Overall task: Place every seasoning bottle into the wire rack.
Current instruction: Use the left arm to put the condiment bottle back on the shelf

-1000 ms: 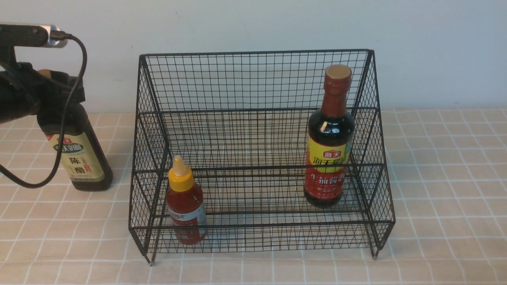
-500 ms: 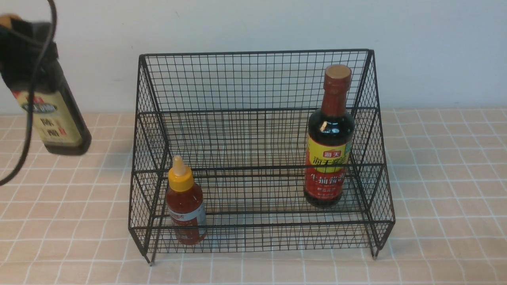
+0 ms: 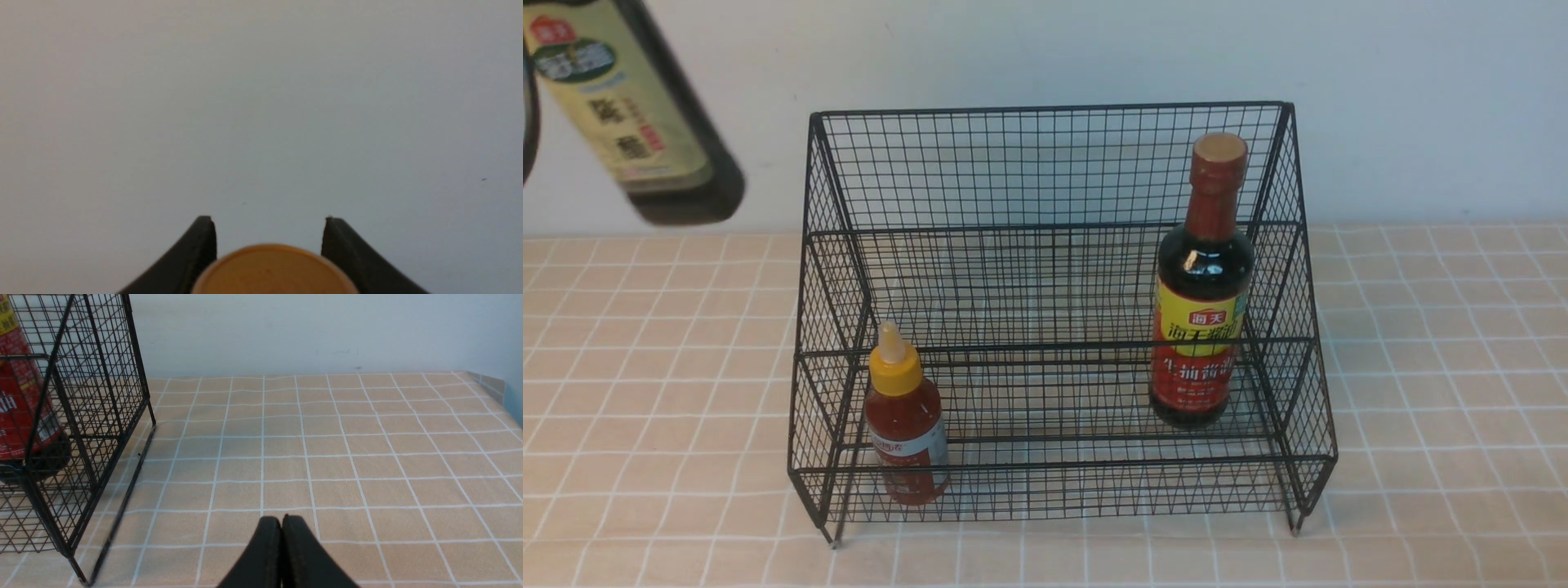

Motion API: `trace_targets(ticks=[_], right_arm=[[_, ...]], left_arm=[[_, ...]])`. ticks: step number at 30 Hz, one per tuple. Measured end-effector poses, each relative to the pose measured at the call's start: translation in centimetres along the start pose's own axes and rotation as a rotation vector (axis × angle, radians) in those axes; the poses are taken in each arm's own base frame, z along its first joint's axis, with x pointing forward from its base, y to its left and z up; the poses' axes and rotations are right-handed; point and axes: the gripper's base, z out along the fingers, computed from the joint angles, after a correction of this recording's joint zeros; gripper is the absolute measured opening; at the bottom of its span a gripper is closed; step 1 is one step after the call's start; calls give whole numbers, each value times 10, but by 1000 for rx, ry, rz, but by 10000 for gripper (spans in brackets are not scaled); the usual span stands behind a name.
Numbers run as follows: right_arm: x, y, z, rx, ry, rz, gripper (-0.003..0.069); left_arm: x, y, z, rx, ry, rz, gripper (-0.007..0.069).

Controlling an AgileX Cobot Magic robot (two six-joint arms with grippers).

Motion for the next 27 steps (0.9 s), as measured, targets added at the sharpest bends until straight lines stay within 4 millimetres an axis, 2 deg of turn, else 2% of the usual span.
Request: trace_targets(ticks=[4, 8, 17, 20, 22, 27], right_arm=[[0, 0, 0, 0, 0, 0, -14], [0, 0, 0, 0, 0, 0, -14], [0, 0, 0, 0, 0, 0, -14], [0, 0, 0, 0, 0, 0, -14], [0, 0, 0, 0, 0, 0, -14], [0, 0, 0, 0, 0, 0, -14]], left_arm=[[-6, -28, 4, 41, -20, -23, 301], [-6, -45, 7, 20, -23, -43, 301], [14, -64, 34, 17, 34, -66, 301], [24, -72, 49, 36, 62, -73, 301], [27, -73, 52, 39, 68, -74, 301], [49, -72, 73, 31, 123, -56, 301]])
